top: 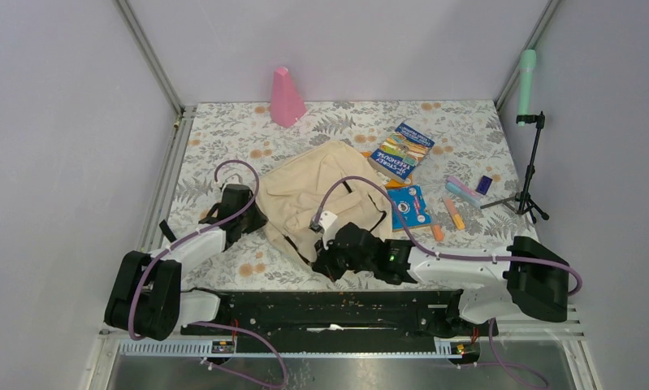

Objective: Pack the student bag
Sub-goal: Unzip the student bag at the center of the board.

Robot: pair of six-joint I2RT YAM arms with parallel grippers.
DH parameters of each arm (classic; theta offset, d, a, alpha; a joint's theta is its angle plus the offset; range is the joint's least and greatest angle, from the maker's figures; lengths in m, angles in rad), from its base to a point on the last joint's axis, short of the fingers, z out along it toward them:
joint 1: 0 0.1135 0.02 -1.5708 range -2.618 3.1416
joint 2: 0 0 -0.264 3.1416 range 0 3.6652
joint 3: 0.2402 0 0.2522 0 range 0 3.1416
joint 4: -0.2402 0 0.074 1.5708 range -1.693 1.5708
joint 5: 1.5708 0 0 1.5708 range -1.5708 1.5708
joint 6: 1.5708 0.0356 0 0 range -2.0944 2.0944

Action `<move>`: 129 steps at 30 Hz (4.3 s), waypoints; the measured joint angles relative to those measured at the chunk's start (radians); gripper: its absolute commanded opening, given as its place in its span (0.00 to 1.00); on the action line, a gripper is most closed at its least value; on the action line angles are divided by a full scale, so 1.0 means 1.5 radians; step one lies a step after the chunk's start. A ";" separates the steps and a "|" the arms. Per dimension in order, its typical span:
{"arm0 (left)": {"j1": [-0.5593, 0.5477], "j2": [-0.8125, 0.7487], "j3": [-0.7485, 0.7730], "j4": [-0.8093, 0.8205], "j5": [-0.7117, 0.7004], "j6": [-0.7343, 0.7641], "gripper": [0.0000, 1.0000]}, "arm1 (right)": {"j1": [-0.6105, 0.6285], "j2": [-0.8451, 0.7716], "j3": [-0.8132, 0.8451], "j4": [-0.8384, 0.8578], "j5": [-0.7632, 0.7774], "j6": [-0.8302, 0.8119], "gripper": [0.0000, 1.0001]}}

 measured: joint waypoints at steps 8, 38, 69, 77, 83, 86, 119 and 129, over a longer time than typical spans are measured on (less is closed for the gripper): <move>0.025 0.000 0.000 0.000 0.003 0.010 0.00 | 0.001 -0.045 -0.023 -0.013 0.027 0.001 0.00; 0.065 -0.092 0.019 -0.092 -0.035 0.051 0.79 | 0.003 -0.217 -0.062 -0.123 0.191 0.044 0.00; -0.358 -0.091 0.210 -0.225 0.297 0.551 0.84 | -0.110 -0.286 -0.084 -0.092 0.115 0.076 0.00; -0.389 -0.049 0.215 -0.192 0.325 0.550 0.86 | -0.113 -0.293 -0.096 -0.090 0.108 0.085 0.00; -0.396 -0.039 0.215 -0.173 0.347 0.542 0.89 | -0.113 -0.297 -0.097 -0.090 0.108 0.087 0.00; -0.405 -0.027 0.215 -0.165 0.344 0.537 0.82 | -0.113 -0.297 -0.097 -0.090 0.108 0.089 0.00; -0.436 -0.001 0.256 -0.207 0.254 0.553 0.00 | -0.113 -0.344 -0.073 -0.182 0.270 0.086 0.00; -0.440 -0.026 0.262 -0.217 0.203 0.571 0.00 | -0.113 -0.348 -0.065 -0.195 0.359 0.081 0.00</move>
